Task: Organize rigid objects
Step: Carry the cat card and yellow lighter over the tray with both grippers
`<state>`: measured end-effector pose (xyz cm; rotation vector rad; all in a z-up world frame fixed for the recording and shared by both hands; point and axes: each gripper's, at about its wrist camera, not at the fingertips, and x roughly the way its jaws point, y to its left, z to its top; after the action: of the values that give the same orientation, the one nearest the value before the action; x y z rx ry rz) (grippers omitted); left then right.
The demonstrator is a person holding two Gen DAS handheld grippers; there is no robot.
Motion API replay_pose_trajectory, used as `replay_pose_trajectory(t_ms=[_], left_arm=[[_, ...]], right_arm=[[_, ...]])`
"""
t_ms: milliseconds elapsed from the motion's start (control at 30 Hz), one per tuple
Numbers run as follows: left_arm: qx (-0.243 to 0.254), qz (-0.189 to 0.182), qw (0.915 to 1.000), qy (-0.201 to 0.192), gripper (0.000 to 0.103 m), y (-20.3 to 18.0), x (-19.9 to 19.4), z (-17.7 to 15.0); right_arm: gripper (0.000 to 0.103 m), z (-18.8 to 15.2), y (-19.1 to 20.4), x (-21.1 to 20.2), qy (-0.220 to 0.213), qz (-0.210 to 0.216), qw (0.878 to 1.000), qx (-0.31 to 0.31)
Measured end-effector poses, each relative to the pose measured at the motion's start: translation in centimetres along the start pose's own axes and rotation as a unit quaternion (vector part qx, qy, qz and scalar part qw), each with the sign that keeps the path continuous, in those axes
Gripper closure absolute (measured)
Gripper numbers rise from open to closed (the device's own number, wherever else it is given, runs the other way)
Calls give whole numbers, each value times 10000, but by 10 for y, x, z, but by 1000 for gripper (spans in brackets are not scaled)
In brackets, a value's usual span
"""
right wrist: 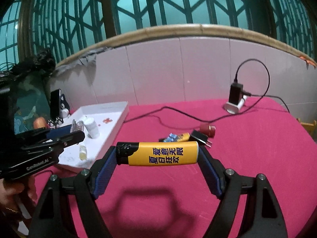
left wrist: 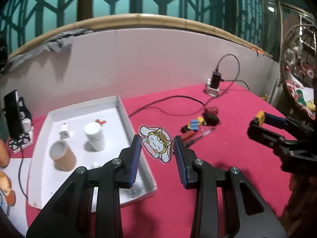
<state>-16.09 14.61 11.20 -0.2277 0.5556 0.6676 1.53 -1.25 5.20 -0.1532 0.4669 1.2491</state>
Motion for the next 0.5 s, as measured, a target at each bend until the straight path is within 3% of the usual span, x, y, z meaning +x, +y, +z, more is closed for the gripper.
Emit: replay_pose_trajectory(t_ms=[500], left_arm=[[-691, 473, 9958, -369, 70, 66, -33, -1]], right_arm=[[22, 21, 43, -1, -133, 48, 9990, -423]])
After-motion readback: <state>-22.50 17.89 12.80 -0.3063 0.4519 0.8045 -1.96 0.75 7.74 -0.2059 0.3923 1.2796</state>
